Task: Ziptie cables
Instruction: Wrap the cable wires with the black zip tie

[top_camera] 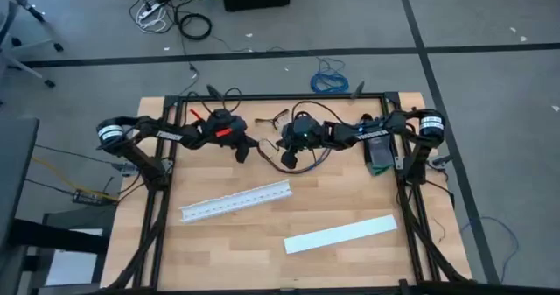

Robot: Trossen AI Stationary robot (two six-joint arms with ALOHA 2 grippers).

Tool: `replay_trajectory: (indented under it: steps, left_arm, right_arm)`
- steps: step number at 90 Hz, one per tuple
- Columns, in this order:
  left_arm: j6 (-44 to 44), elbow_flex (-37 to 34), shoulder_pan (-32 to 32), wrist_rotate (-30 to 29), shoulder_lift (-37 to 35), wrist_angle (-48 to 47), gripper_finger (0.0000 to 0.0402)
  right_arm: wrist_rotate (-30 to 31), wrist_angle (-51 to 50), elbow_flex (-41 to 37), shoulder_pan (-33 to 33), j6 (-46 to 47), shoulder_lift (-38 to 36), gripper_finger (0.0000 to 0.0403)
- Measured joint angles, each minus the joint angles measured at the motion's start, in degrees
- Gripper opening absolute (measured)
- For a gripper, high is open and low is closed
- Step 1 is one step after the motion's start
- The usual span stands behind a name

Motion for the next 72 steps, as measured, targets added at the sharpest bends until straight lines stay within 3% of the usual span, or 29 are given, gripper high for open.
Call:
replay_trajectory:
  steps: [35, 48, 72]
  left_arm:
    - [0.0, 0.0, 0.0, -0.5, 0.0, 2.4, 0.0016]
    - [-0.1, 0.0, 0.0, -0.1, -0.6, 3.0, 0.0015]
    - [2.9, -2.3, -0.1, -3.8, -10.4, -3.5, 0.0009]
  right_arm:
    - [2.8, -0.9, 0.0, 5.7, 8.3, 0.0, 0.0000]
    - [8.2, -2.1, 0.0, 7.2, 9.5, -0.2, 0.0000]
    - [14.3, -5.4, 0.0, 7.2, 9.5, -1.6, 0.0000]
